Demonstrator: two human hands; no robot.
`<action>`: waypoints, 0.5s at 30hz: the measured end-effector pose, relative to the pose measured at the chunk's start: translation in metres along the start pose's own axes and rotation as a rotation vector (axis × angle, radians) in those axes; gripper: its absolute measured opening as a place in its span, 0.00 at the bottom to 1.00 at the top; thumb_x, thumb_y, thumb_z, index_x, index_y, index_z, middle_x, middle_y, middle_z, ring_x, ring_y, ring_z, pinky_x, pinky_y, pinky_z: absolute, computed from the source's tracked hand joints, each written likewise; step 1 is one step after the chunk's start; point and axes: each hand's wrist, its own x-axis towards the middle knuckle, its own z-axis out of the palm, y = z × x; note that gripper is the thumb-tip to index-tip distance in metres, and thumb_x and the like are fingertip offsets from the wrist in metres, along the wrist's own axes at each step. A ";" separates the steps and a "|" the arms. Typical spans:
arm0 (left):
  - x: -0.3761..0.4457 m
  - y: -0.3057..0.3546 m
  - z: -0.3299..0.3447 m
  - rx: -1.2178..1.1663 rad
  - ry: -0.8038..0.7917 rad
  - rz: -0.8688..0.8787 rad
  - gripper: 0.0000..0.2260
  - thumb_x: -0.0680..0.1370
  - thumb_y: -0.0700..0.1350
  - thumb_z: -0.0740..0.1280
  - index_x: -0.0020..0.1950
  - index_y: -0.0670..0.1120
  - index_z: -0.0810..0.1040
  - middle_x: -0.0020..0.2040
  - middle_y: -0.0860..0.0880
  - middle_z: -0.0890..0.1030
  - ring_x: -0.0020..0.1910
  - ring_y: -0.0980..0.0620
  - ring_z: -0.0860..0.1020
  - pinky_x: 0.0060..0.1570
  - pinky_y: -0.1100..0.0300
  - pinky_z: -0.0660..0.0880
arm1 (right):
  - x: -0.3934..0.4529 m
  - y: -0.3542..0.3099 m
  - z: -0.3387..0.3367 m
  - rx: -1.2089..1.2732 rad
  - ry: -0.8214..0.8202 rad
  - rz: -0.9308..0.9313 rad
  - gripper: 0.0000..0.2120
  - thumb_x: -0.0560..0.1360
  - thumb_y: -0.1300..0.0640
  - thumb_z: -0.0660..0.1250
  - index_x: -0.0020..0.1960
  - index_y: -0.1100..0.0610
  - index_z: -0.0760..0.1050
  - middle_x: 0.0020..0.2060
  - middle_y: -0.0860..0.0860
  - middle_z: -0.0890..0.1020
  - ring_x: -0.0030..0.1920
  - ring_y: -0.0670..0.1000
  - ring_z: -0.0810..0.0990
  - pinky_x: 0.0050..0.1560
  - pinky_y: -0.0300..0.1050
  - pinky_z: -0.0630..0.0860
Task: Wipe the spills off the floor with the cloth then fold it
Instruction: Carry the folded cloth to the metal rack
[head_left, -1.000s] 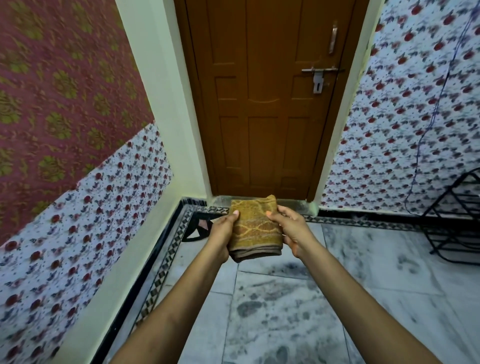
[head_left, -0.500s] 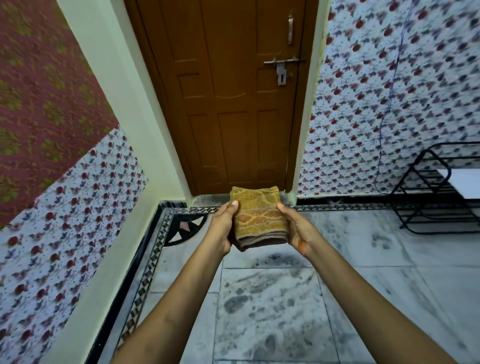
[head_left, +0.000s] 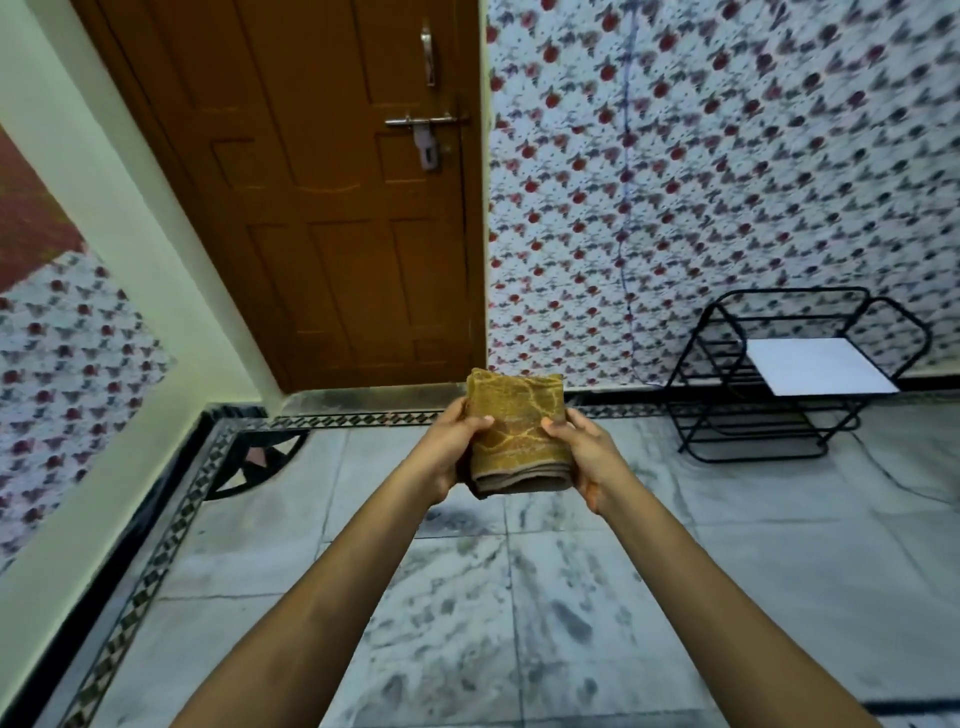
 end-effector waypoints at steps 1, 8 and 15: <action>0.005 0.000 0.017 0.043 -0.035 -0.014 0.15 0.80 0.41 0.61 0.65 0.54 0.67 0.53 0.49 0.77 0.52 0.48 0.77 0.49 0.48 0.77 | 0.001 -0.007 -0.018 0.010 0.020 -0.007 0.16 0.75 0.63 0.67 0.61 0.55 0.72 0.46 0.52 0.81 0.44 0.54 0.81 0.40 0.47 0.78; 0.058 0.003 0.144 0.142 -0.169 -0.058 0.22 0.81 0.41 0.59 0.72 0.55 0.62 0.55 0.50 0.76 0.51 0.47 0.76 0.45 0.48 0.77 | 0.038 -0.052 -0.142 0.062 0.157 -0.025 0.19 0.74 0.62 0.67 0.65 0.58 0.72 0.54 0.57 0.80 0.48 0.57 0.80 0.40 0.48 0.78; 0.140 0.016 0.282 0.162 -0.263 -0.084 0.25 0.80 0.37 0.57 0.74 0.56 0.60 0.52 0.51 0.75 0.48 0.48 0.76 0.43 0.49 0.76 | 0.099 -0.112 -0.262 0.066 0.267 -0.058 0.16 0.76 0.61 0.66 0.63 0.60 0.73 0.54 0.59 0.80 0.47 0.57 0.80 0.44 0.49 0.78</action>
